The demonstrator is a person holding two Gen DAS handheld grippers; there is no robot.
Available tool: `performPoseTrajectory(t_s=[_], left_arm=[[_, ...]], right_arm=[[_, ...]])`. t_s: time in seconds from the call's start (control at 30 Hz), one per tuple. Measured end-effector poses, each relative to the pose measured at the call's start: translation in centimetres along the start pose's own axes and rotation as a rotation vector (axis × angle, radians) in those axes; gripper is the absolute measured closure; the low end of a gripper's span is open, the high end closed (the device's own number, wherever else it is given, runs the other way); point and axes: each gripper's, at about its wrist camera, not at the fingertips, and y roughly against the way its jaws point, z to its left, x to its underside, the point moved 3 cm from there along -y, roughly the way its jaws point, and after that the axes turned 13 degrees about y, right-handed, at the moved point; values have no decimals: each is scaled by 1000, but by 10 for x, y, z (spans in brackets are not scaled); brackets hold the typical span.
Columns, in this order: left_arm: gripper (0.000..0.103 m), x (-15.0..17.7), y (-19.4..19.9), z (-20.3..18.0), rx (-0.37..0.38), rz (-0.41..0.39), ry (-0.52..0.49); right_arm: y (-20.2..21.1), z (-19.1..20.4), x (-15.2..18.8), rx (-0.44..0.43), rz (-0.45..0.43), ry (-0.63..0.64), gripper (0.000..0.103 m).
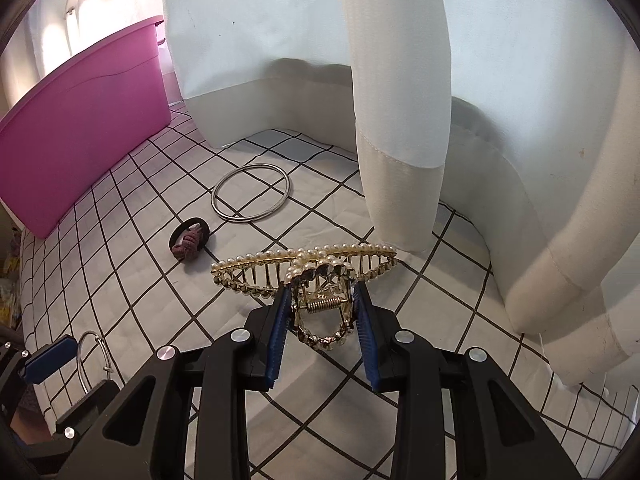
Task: Organize jewelry
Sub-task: 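Grasp the silver bangle with the left tool while the right tool lifts the hair claw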
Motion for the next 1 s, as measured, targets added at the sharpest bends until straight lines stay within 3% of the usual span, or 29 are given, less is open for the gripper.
performPoseTrajectory(t_s=[0.53, 1.0], left_arm=[[51, -58, 47, 40, 20, -91, -5], [51, -106, 94, 73, 86, -157, 9]], right_arm=[[43, 12, -7, -8, -17, -105, 73], [96, 45, -56, 16, -93, -97, 74]])
